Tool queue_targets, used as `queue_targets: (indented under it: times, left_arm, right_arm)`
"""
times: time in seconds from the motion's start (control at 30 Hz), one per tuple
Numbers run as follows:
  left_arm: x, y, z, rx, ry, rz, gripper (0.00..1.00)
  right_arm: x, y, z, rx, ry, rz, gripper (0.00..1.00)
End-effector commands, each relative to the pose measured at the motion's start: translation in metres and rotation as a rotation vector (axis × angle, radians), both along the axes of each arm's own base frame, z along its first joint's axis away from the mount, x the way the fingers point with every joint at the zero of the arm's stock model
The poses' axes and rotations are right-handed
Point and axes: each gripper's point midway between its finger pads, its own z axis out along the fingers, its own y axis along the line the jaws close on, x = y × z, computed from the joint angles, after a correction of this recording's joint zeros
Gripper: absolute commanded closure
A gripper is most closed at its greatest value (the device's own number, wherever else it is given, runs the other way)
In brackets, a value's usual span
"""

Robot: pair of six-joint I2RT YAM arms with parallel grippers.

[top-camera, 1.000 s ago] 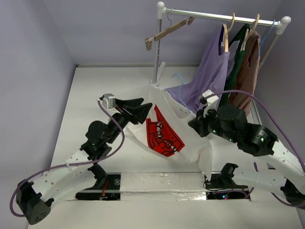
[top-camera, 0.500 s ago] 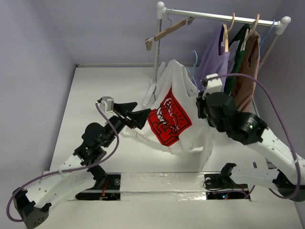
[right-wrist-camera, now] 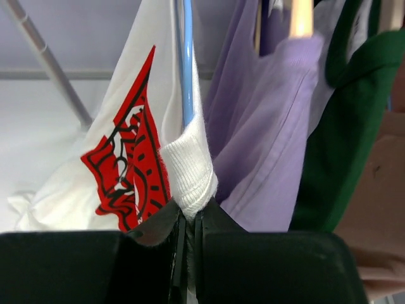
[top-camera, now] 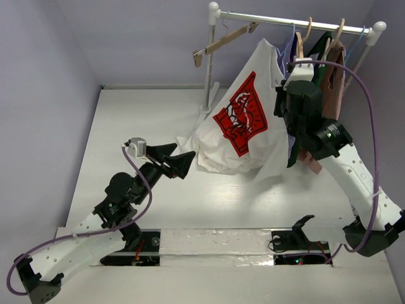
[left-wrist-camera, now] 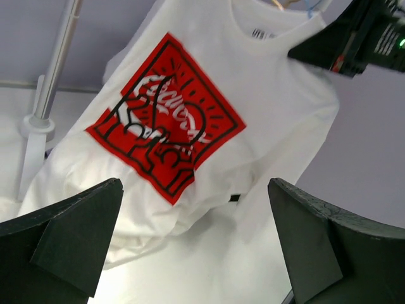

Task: Place the t-shirt on the hanger
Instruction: Place the hanger at the clothesline.

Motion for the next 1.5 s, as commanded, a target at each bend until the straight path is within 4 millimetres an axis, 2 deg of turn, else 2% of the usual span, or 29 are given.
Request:
queue_targets:
  times: [0.0, 0.07, 0.1, 0.17, 0.27, 0.3, 0.33, 0.4, 0.5, 0.57, 0.77, 0.87, 0.9, 1.07, 1.23, 1.27, 1.3, 1.37, 1.4, 1.43, 1.47]
  left_arm:
    - [0.002, -0.001, -0.003, 0.003, -0.003, 0.007, 0.01]
    - [0.0, -0.001, -0.002, 0.0, -0.005, 0.001, 0.01]
    - [0.0, -0.001, -0.001, -0.001, -0.008, -0.002, 0.01]
    - [-0.001, 0.0, -0.002, -0.007, -0.009, 0.0, 0.01]
    - [-0.002, 0.002, 0.0, -0.015, -0.015, 0.002, 0.01]
    - [-0.002, 0.002, 0.001, -0.013, -0.017, 0.003, 0.01]
    - [-0.002, 0.002, 0.0, -0.011, -0.016, 0.001, 0.01]
    - [-0.002, 0.002, 0.0, -0.008, -0.018, 0.0, 0.01]
    - [-0.003, 0.002, 0.0, -0.008, -0.018, 0.0, 0.01]
    - [-0.002, 0.003, 0.0, -0.009, -0.019, 0.004, 0.01]
    - [-0.002, 0.001, 0.0, -0.006, -0.018, 0.001, 0.01]
    - [-0.001, 0.0, -0.001, -0.002, -0.015, -0.001, 0.01]
    - [-0.001, 0.0, -0.001, 0.0, -0.015, 0.0, 0.01]
    - [0.0, 0.001, -0.003, 0.006, -0.011, 0.009, 0.01]
    - [0.001, 0.002, -0.003, 0.007, -0.009, 0.012, 0.01]
    - [0.001, 0.002, -0.003, 0.008, -0.01, 0.013, 0.01]
    - [0.001, 0.002, -0.003, 0.009, -0.009, 0.015, 0.01]
    - [0.003, 0.002, -0.005, 0.012, -0.003, 0.023, 0.01]
    - [0.004, 0.002, -0.006, 0.015, -0.001, 0.028, 0.01]
    - [0.004, 0.002, -0.006, 0.018, 0.0, 0.03, 0.01]
    - [0.005, 0.002, -0.007, 0.019, 0.004, 0.034, 0.01]
  right_arm:
    - [0.015, -0.018, 0.072, 0.079, -0.21, -0.068, 1.0]
    - [0.027, -0.014, 0.071, 0.061, -0.205, -0.057, 1.0]
    - [0.029, -0.012, 0.077, 0.063, -0.212, -0.051, 1.0]
    - [0.044, -0.012, 0.073, 0.041, -0.198, -0.055, 1.0]
    - [0.054, -0.009, 0.081, 0.017, -0.212, -0.04, 1.0]
    - [0.062, -0.005, 0.075, 0.0, -0.196, -0.041, 1.0]
    - [0.065, -0.009, 0.081, -0.001, -0.205, -0.055, 1.0]
    - [0.077, -0.01, 0.074, -0.028, -0.188, -0.071, 1.0]
    - [0.084, -0.017, 0.076, -0.034, -0.194, -0.097, 1.0]
    - [0.088, -0.016, 0.077, -0.035, -0.202, -0.099, 1.0]
    - [0.095, -0.03, 0.075, -0.047, -0.202, -0.132, 1.0]
    - [0.1, -0.024, 0.066, -0.042, -0.189, -0.11, 1.0]
    - [0.103, -0.021, 0.054, -0.047, -0.168, -0.1, 1.0]
    - [0.111, -0.011, 0.027, -0.039, -0.128, -0.068, 1.0]
    - [0.108, -0.01, 0.026, -0.017, -0.13, -0.058, 1.0]
    - [0.106, -0.01, 0.024, -0.017, -0.123, -0.059, 0.95]
    - [0.105, -0.011, 0.024, -0.008, -0.122, -0.061, 0.86]
    - [0.097, -0.012, 0.028, 0.028, -0.124, -0.061, 0.32]
    - [0.094, -0.012, 0.03, 0.038, -0.127, -0.058, 0.32]
    - [0.089, -0.013, 0.034, 0.051, -0.136, -0.057, 0.17]
    - [0.078, -0.016, 0.045, 0.069, -0.155, -0.051, 0.09]
